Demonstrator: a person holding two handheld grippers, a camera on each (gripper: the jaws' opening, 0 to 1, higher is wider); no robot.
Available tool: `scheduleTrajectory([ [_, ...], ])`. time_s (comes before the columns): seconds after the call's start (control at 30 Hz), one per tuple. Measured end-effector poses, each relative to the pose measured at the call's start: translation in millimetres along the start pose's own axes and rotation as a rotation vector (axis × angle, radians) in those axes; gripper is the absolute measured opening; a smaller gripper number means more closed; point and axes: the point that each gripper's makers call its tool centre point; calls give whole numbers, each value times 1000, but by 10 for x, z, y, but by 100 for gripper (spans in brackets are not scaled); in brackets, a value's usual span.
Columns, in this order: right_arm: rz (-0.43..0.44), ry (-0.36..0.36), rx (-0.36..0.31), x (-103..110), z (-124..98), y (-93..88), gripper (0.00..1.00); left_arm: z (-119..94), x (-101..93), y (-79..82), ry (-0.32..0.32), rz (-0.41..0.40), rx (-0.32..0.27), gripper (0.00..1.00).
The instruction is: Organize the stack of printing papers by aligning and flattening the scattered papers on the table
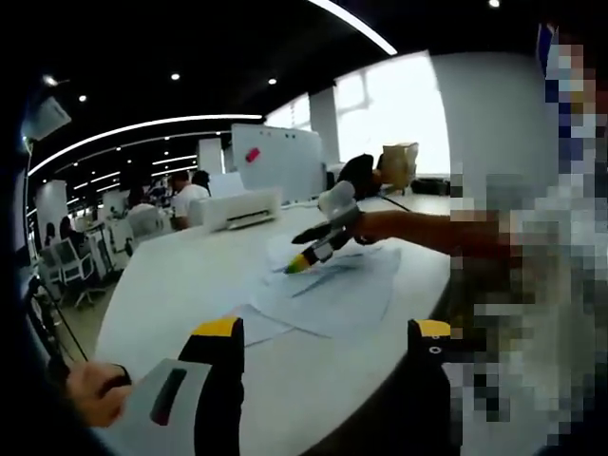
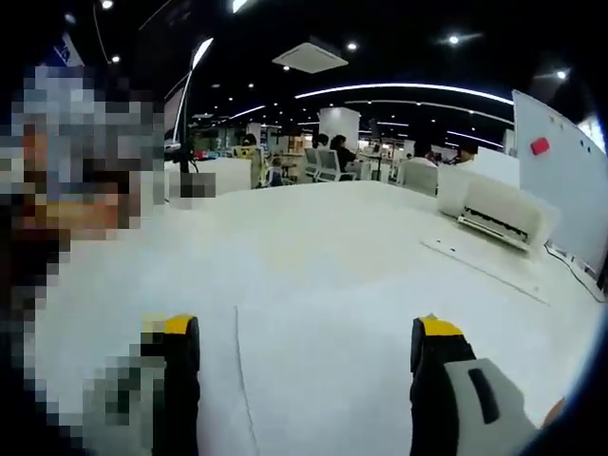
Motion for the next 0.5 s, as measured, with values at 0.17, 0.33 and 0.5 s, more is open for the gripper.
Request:
scheduleTrajectory([
  [0.17, 43, 3, 43, -30, 41, -166, 83, -5, 20, 7, 5, 7, -4, 72],
  [0.33, 51, 13, 23, -25, 63, -153, 84, -1, 18, 4, 6, 9, -2, 72],
  [0.5, 39, 26, 8, 7, 59, -133, 79, 0, 11, 15, 6, 10, -1, 72],
])
Point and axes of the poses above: the point that each gripper's makers call its tool centre point, and the gripper's own axes: z roughly forward along the fingers, x roughly to its left, y roughly out of its top, and after that the axes turned 3 degrees about -z, right-handed
